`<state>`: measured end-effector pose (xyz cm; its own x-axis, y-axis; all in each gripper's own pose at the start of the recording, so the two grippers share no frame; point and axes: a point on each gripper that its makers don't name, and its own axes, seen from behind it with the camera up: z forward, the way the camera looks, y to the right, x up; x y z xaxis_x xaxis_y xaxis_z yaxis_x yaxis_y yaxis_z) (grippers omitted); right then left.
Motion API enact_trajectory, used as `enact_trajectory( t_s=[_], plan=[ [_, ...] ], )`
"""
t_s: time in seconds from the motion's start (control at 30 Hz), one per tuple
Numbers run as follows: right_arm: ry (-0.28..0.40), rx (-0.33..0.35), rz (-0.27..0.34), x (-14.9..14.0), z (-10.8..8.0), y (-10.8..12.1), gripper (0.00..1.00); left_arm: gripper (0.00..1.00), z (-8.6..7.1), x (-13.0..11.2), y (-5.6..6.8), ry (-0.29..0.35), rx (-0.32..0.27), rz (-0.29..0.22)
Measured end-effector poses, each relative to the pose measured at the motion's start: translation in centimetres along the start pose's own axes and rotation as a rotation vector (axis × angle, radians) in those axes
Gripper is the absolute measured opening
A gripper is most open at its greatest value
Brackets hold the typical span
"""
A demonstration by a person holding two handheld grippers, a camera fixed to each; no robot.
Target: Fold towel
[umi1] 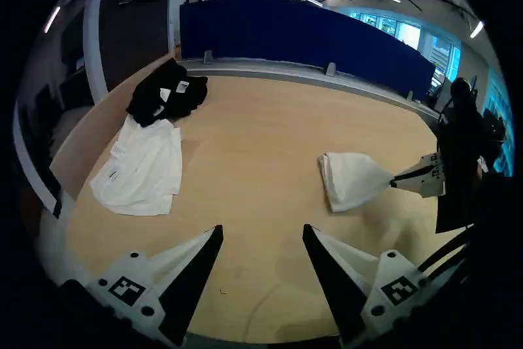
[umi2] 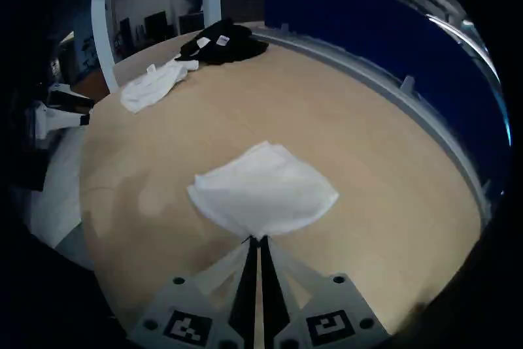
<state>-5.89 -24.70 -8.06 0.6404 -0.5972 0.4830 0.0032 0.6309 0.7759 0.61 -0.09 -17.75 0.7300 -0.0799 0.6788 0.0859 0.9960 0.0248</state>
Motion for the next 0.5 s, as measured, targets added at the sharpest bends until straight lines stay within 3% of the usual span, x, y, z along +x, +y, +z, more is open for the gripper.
enact_trajectory(
  t_s=[0.5],
  plan=[
    [0.161,-0.022,-0.072,10.0,-7.6,1.6,0.03,0.9,-0.2,2.6,1.5,0.043,-0.038,0.02]
  ],
)
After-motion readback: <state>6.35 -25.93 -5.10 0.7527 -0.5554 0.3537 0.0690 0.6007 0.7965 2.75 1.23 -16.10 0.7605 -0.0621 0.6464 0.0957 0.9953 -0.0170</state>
